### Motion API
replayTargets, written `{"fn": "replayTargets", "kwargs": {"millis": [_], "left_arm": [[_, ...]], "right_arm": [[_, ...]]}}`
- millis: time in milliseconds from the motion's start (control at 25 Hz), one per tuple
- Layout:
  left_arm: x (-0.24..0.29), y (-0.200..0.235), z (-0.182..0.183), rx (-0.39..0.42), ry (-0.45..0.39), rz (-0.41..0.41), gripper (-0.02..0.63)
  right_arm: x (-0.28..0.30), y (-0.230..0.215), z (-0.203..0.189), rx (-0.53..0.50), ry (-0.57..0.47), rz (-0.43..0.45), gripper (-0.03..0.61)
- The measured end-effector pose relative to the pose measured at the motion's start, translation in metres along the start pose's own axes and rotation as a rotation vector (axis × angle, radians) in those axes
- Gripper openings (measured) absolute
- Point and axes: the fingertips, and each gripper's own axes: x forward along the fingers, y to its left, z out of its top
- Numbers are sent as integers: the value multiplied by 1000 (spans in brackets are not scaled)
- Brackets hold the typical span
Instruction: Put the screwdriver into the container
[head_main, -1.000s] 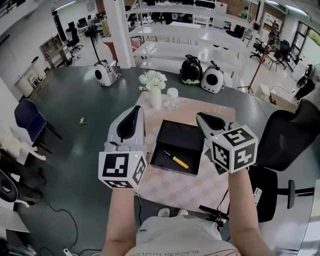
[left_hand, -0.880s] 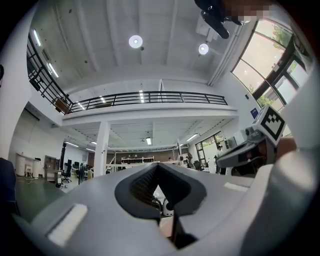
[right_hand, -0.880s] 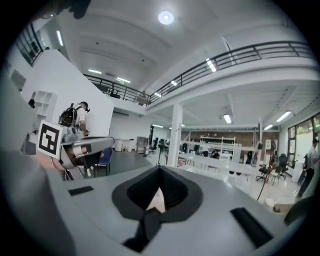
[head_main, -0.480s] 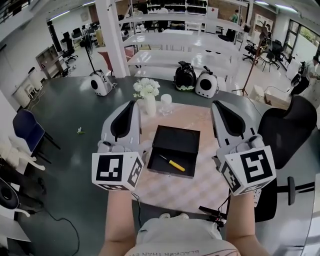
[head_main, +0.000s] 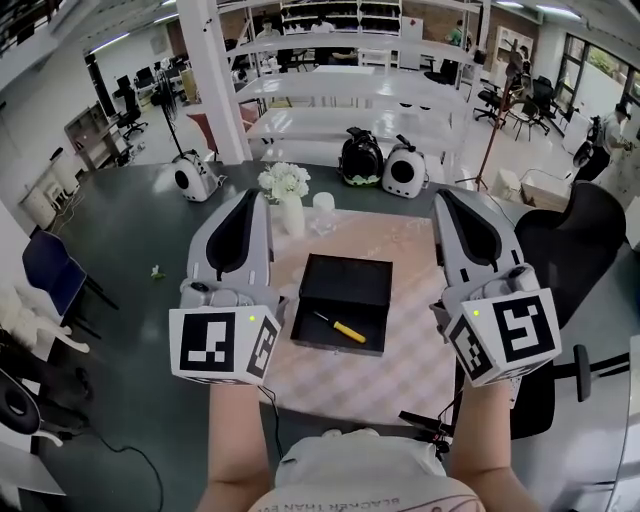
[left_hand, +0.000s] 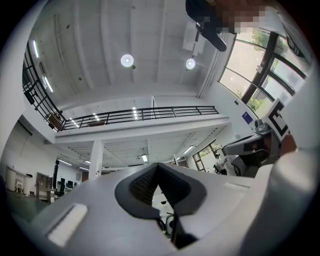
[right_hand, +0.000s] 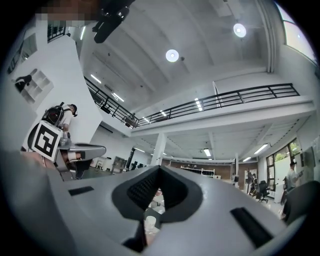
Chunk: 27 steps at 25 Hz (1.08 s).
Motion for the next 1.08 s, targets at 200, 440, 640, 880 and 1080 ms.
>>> {"fn": "replayTargets", "kwargs": {"millis": [200, 440, 640, 880, 1080], "left_arm": [[0, -3, 3, 0, -2, -5, 8], [-3, -2, 1, -5, 7, -4, 8], [-5, -4, -2, -9, 13, -3, 8], [-7, -2, -1, -16, 16, -3, 8], [-7, -1, -3, -18, 14, -1, 8]], "right_arm": [[0, 0, -2, 0, 14, -4, 3], [1, 8, -4, 0, 25, 11, 3], [-1, 13, -6, 0, 29, 19, 3], [0, 19, -6, 0, 37, 27, 3], [0, 21, -9, 1, 38, 28, 3]]}}
